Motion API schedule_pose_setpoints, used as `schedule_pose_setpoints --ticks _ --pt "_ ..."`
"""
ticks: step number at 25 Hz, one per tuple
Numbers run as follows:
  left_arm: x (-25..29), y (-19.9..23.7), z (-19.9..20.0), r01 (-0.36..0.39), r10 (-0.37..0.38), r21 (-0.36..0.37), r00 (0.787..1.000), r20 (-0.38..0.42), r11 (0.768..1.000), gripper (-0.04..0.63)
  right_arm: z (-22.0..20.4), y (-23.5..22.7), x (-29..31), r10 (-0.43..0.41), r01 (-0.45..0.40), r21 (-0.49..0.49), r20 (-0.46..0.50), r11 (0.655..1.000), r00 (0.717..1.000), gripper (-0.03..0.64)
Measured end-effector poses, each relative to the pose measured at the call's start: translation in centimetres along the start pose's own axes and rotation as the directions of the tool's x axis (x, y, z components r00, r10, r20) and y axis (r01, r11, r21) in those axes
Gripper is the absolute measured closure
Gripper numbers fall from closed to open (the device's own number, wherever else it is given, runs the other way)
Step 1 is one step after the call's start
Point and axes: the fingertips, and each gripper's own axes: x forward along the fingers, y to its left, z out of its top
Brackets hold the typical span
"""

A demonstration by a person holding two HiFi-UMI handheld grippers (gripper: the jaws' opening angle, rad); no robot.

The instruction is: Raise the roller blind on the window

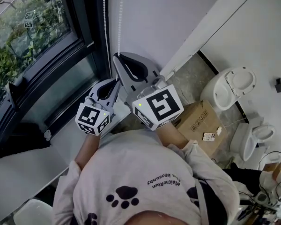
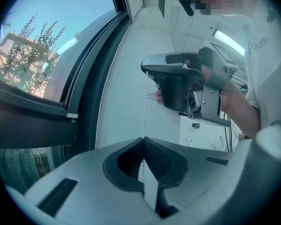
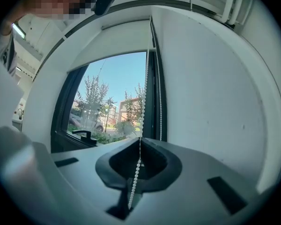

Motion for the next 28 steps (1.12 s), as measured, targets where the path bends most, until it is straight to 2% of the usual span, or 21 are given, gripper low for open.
schedule_pose_setpoints --ticks 9,24,28 --pt "-0.2 0.6 -3.9 -0.032 0.032 0.0 0.999 -0.02 0.999 0.588 -4.2 0.4 0.1 -0.014 0.014 0.004 -0.038 1.0 0.999 0.606" --pt "-1.3 1.5 -12.4 -0.047 0.042 -0.027 0.987 -0.154 0.999 0.588 -12.9 1.6 0.0 -0.006 0.012 0.035 -0.159 0.999 0.987 0.606" --pt "-1.6 1.7 -13.8 -0.048 0.041 -0.039 0.985 -0.167 0.998 0.587 -14.3 1.9 -0.1 -0.005 0.012 0.039 -0.168 0.999 0.986 0.606"
